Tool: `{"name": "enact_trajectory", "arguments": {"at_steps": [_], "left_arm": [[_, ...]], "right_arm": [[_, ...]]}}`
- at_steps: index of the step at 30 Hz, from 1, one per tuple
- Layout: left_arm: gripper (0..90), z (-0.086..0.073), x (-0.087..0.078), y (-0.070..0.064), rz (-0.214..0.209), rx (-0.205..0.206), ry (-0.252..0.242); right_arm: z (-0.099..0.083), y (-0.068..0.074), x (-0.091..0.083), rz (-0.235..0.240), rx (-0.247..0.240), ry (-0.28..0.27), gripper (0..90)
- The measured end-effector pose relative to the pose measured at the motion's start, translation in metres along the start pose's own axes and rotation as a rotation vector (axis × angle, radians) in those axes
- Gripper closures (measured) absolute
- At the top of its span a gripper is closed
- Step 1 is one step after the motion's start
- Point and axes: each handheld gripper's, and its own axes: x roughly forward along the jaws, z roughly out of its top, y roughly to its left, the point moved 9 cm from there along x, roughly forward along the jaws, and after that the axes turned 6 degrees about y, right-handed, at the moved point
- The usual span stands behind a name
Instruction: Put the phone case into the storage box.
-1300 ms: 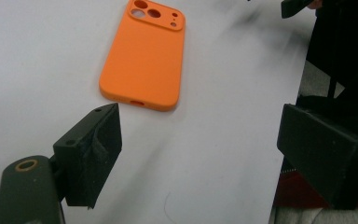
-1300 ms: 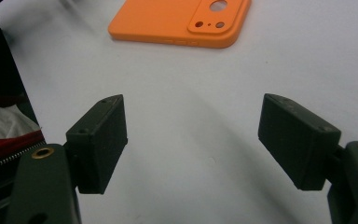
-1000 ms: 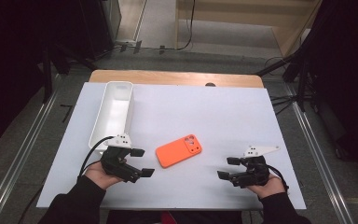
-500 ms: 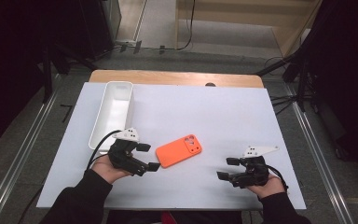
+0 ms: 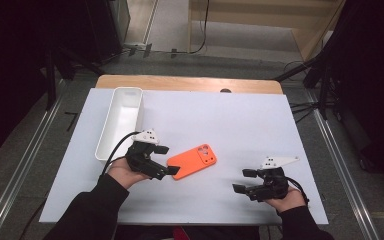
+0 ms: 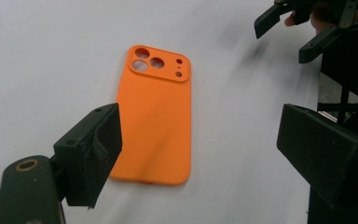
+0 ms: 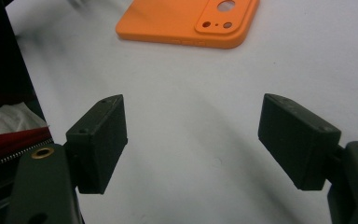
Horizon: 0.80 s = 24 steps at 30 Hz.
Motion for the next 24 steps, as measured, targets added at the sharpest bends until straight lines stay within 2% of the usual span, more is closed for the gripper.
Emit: {"name": "enact_trajectory", "arguments": {"at_steps": [9,17,21,24], "left_arm": [[14.3,0.013,0.013,0.005,0.024,0.042,-0.011],[14.3,0.019,0.024,0.011,0.034,0.033,-0.025],[14.2,0.019,0.030,0.014,0.041,0.047,-0.021],[13.1,0.018,0.034,0.015,0.030,0.046,-0.016]], "right_arm": [[0.000,0.000,0.000,0.003,-0.005,-0.004,22.5],[0.000,0.000,0.000,0.003,-0.005,-0.004,22.4],[0.000,0.000,-0.001,0.005,-0.007,-0.005,22.4],[0.000,0.000,-0.001,0.004,-0.006,-0.007,22.4]]}}
